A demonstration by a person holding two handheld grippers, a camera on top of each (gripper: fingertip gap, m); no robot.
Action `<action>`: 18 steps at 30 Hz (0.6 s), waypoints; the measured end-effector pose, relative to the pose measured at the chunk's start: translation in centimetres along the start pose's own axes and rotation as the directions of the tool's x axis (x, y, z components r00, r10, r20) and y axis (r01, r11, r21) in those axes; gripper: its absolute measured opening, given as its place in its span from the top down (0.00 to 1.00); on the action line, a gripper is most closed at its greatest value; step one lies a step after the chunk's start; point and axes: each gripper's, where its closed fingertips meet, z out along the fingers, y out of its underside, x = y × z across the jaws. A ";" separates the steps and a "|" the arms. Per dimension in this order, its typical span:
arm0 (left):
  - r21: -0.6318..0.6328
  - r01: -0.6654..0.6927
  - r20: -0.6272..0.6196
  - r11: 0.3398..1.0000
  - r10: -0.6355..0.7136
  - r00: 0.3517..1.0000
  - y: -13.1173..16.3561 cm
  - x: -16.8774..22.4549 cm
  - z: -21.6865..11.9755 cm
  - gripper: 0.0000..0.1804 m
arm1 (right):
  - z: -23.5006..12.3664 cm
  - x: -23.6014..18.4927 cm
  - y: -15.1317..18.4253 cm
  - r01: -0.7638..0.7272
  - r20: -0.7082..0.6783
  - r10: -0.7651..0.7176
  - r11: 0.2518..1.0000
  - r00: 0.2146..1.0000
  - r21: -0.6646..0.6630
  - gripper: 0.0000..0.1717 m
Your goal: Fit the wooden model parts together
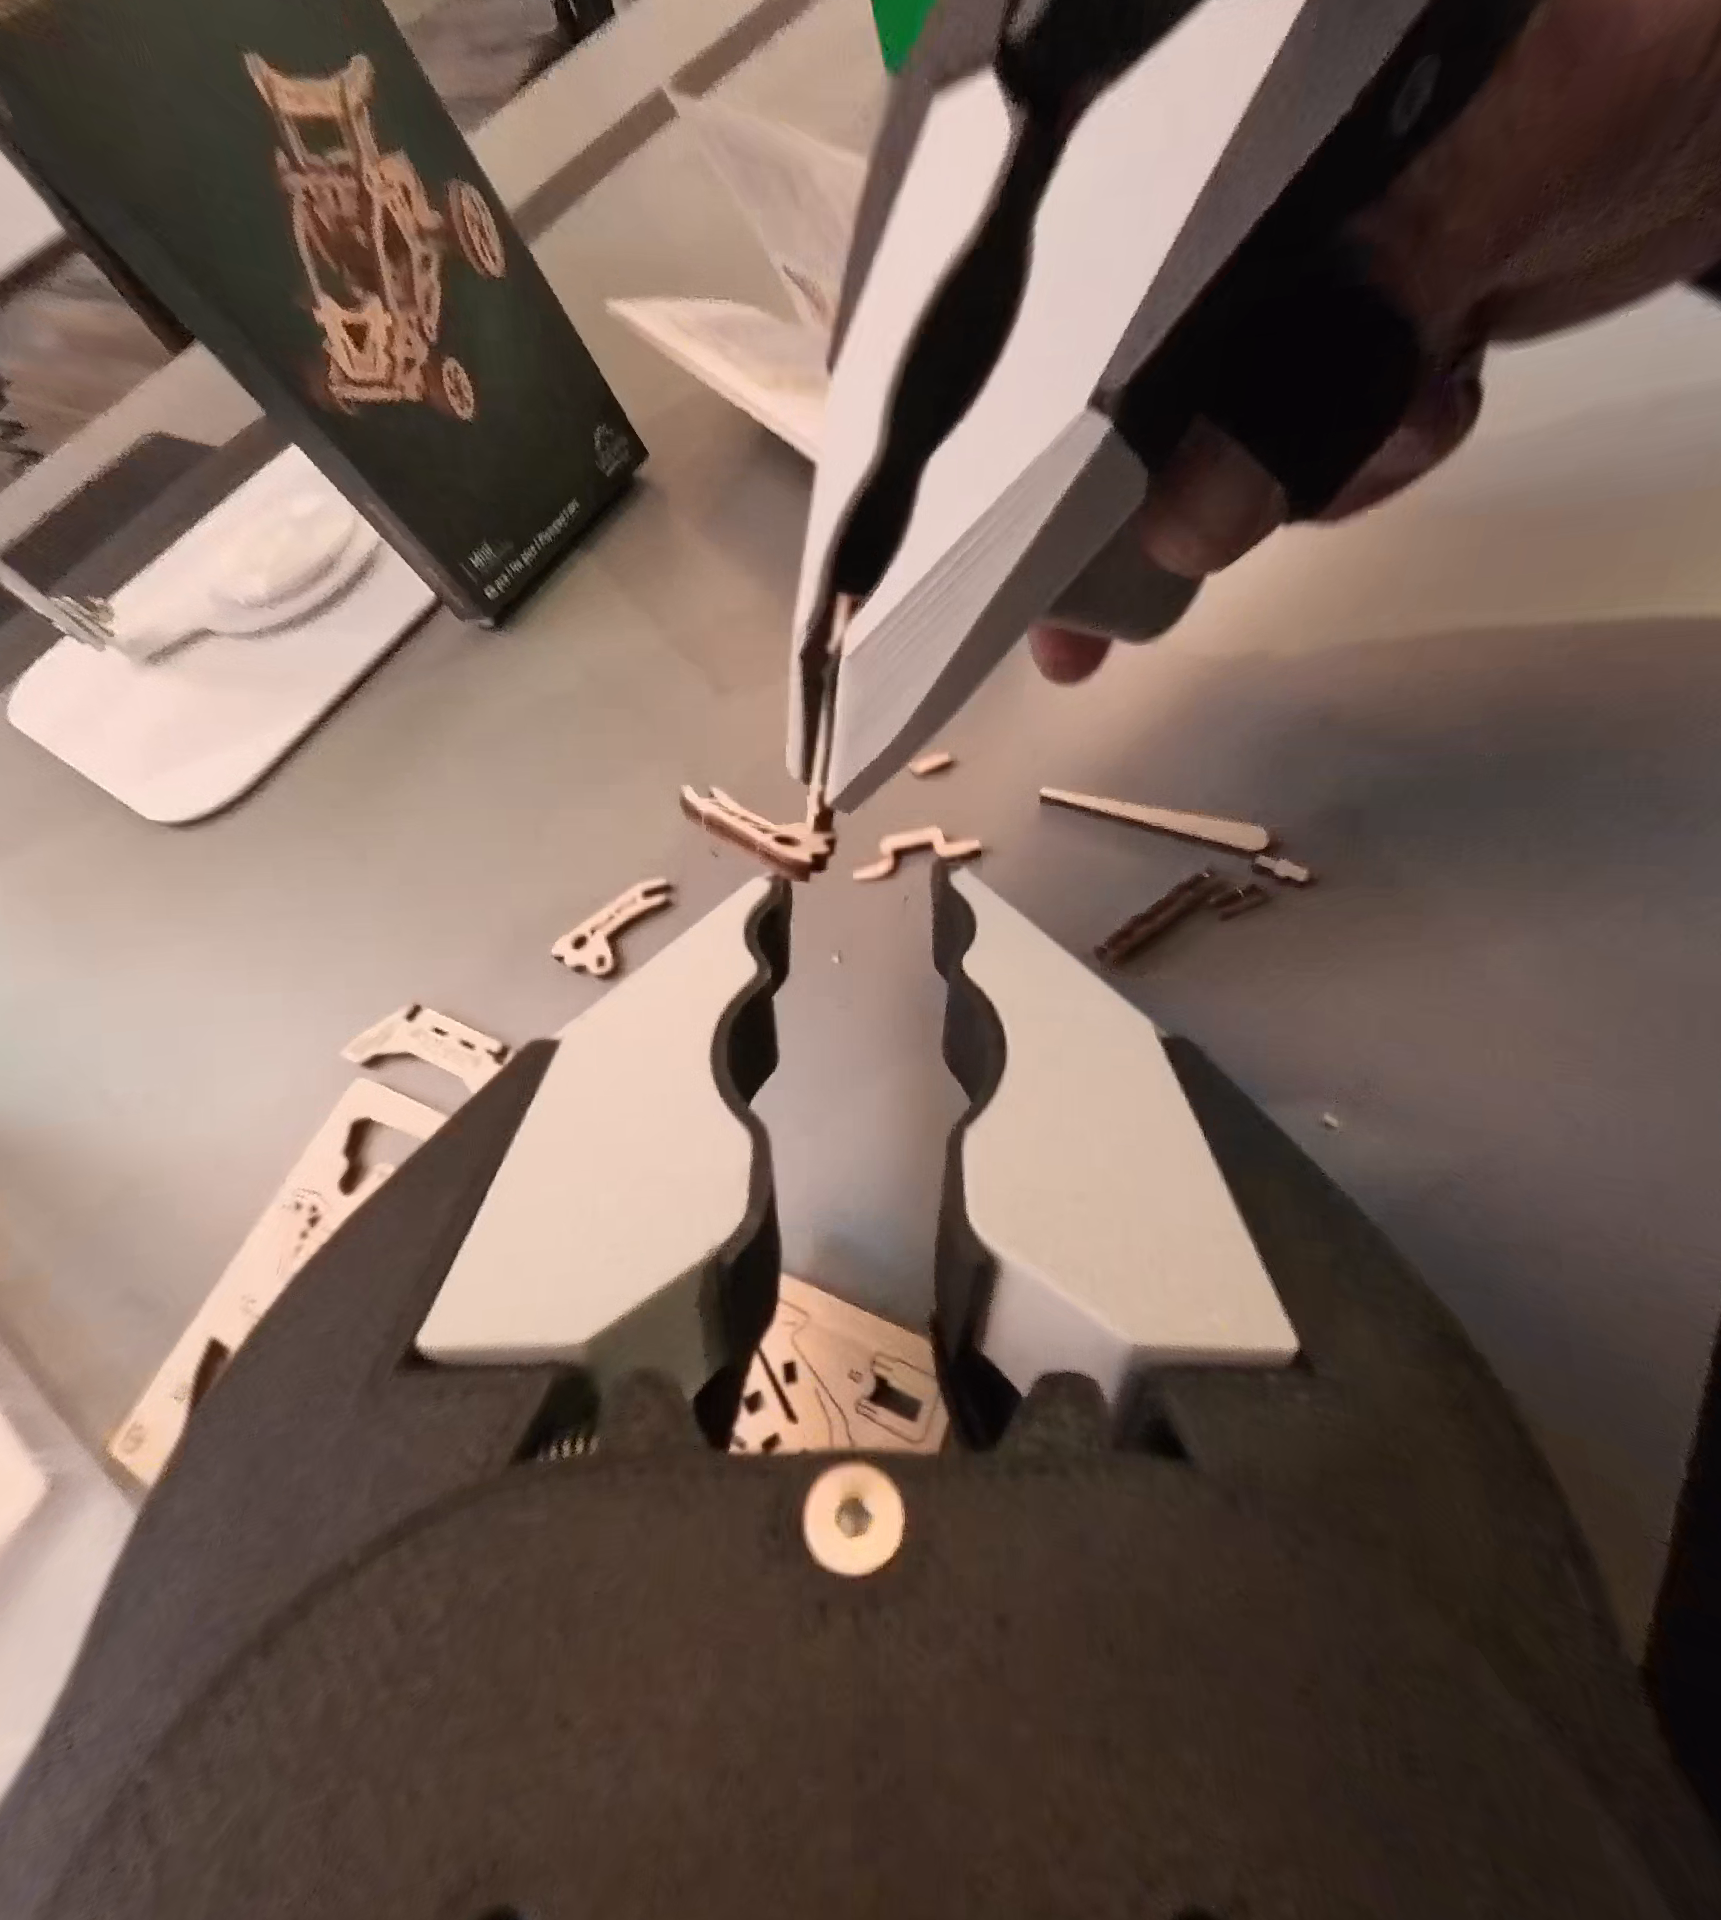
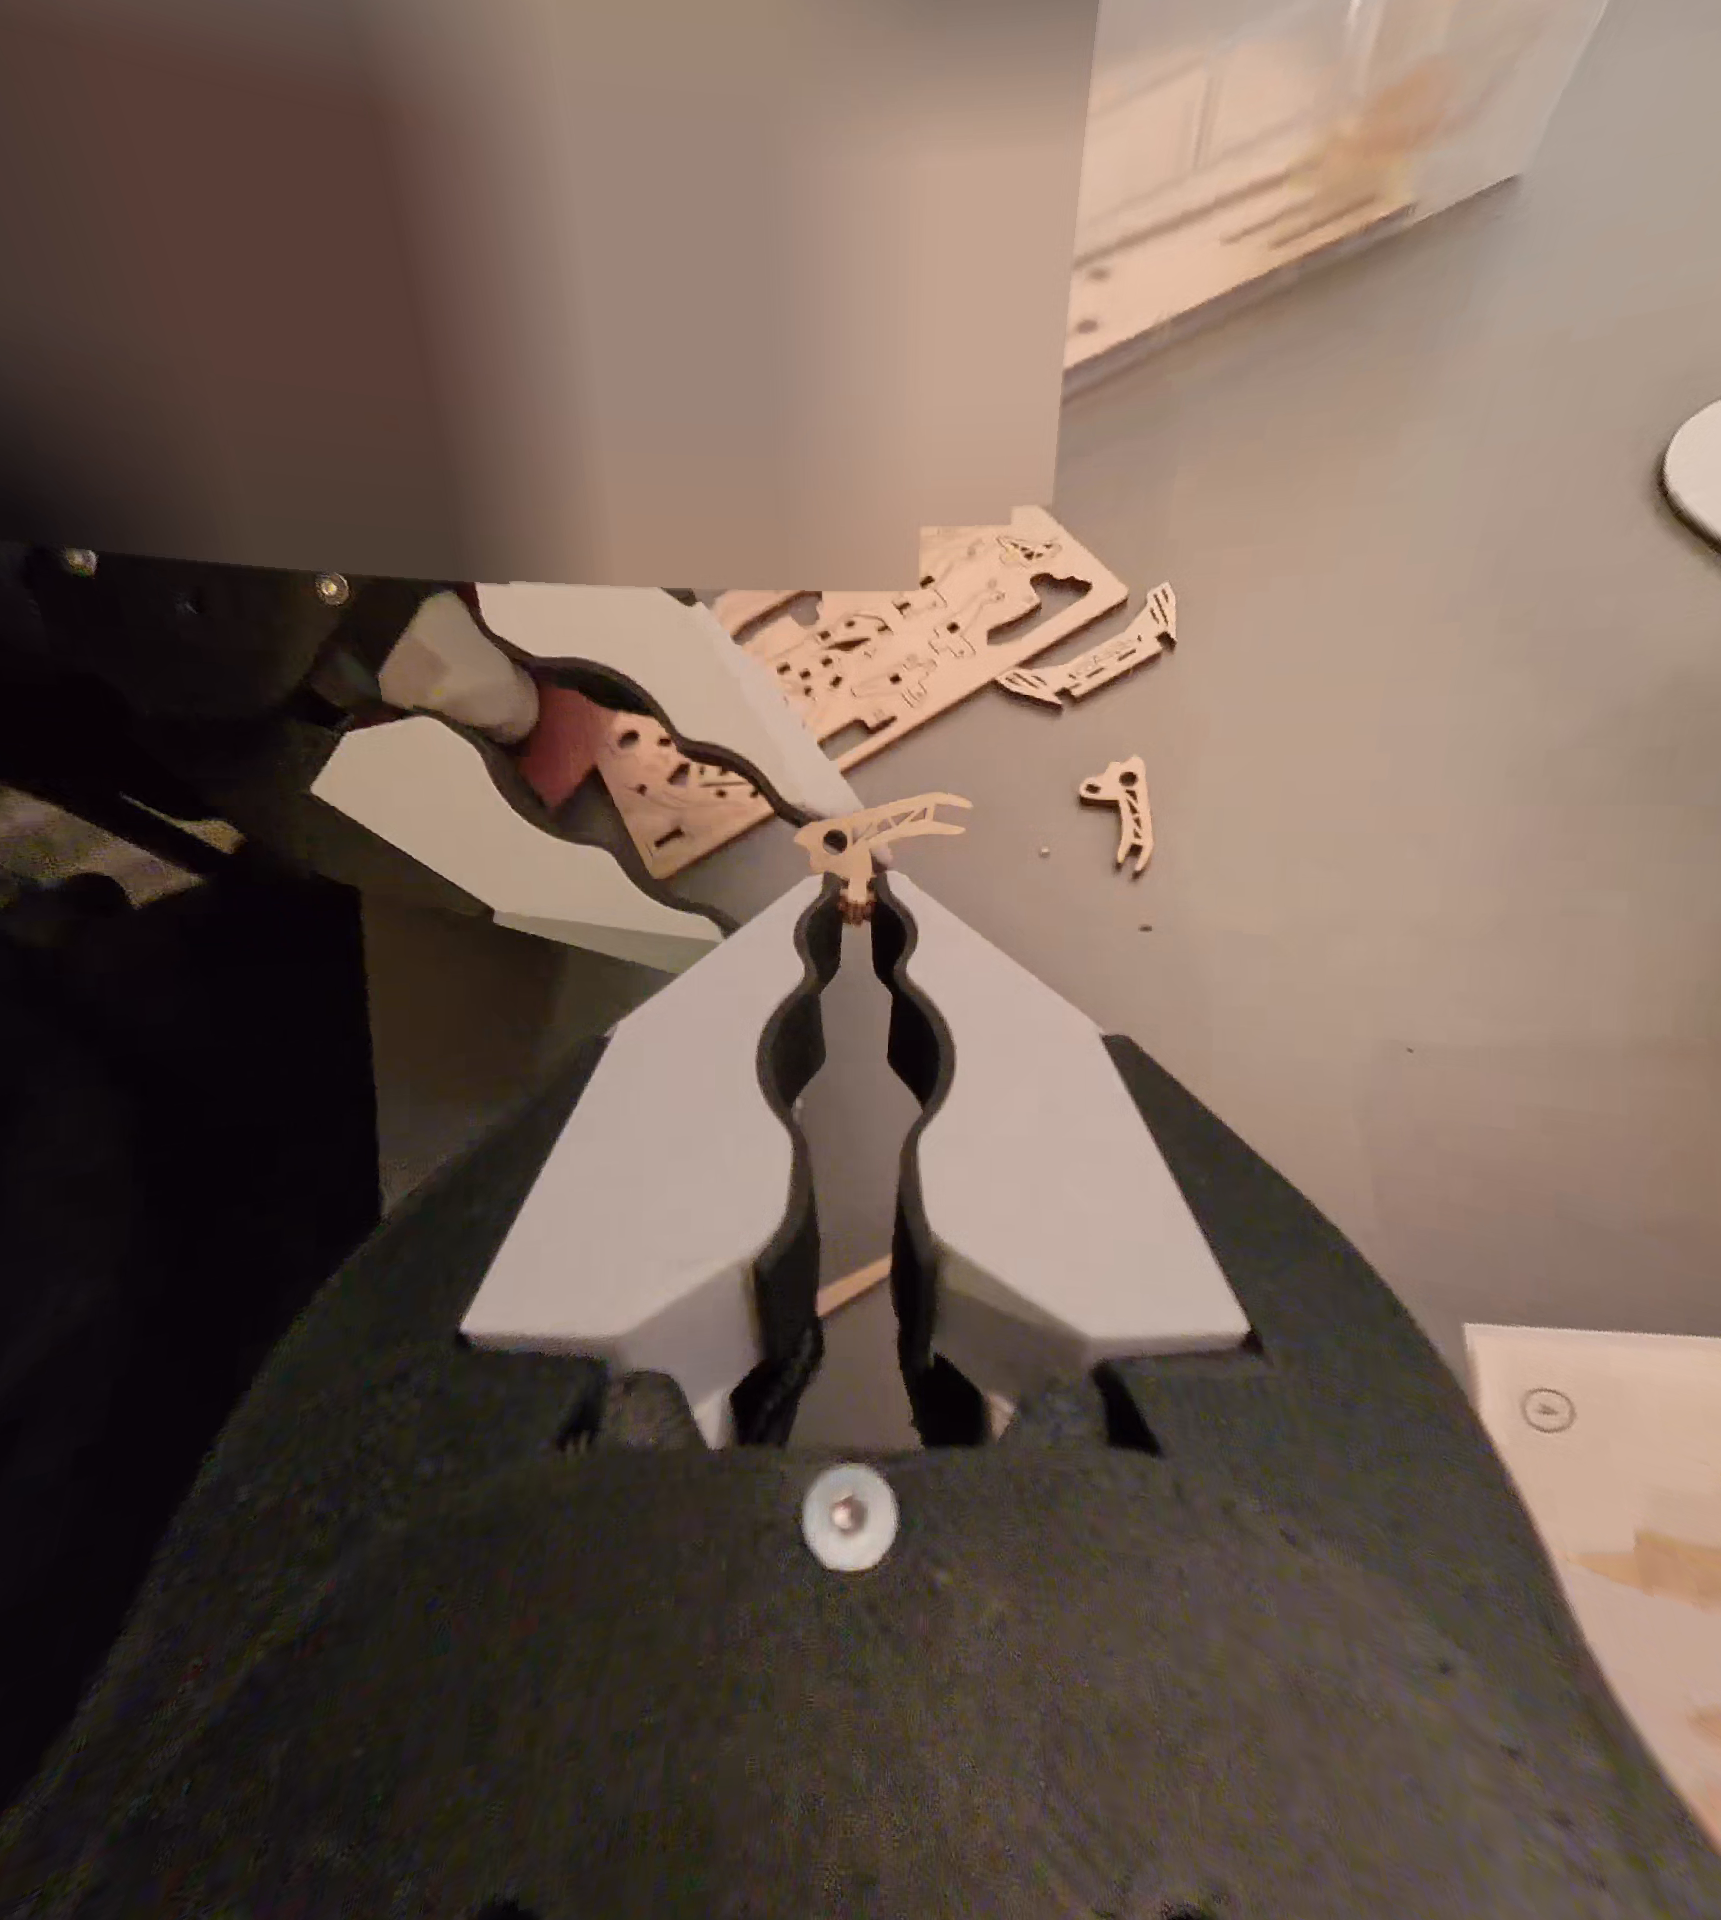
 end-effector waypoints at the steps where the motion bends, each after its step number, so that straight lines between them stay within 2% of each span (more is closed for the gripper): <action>1: 0.014 -0.008 0.017 1.000 0.008 1.000 -0.3 -0.3 -0.2 0.87 | -0.1 -0.1 -0.3 -0.044 0.024 0.044 0.999 0.999 0.029 0.98; 3: 0.037 0.000 0.034 0.999 -0.001 0.999 -0.9 -0.9 -0.4 0.86 | -0.6 -0.3 -1.4 -0.182 0.090 0.172 0.977 0.981 0.111 0.98; 6: 0.056 -0.022 0.067 0.998 0.018 0.998 -1.6 -1.4 -0.7 0.85 | -1.2 -0.5 -2.7 -0.374 0.212 0.332 0.906 0.919 0.200 0.98; 10: 0.117 -0.006 0.086 0.993 -0.004 0.996 -3.4 -1.8 -1.4 0.86 | -2.2 -0.4 -4.0 -0.619 0.413 0.486 0.725 0.771 0.303 0.98; 12: 0.140 -0.017 0.098 0.990 0.004 0.995 -4.3 -1.9 -1.7 0.86 | -3.1 -0.3 -4.9 -0.708 0.523 0.498 0.612 0.692 0.353 0.98; 14: 0.151 -0.048 0.115 0.987 0.031 0.993 -5.2 -1.9 -2.0 0.86 | -3.8 -0.3 -5.3 -0.756 0.593 0.487 0.532 0.641 0.381 0.98; 18: 0.172 -0.075 0.144 0.982 0.051 0.988 -6.4 -1.8 -2.6 0.86 | -4.7 -0.9 -6.0 -0.785 0.659 0.444 0.467 0.607 0.408 0.98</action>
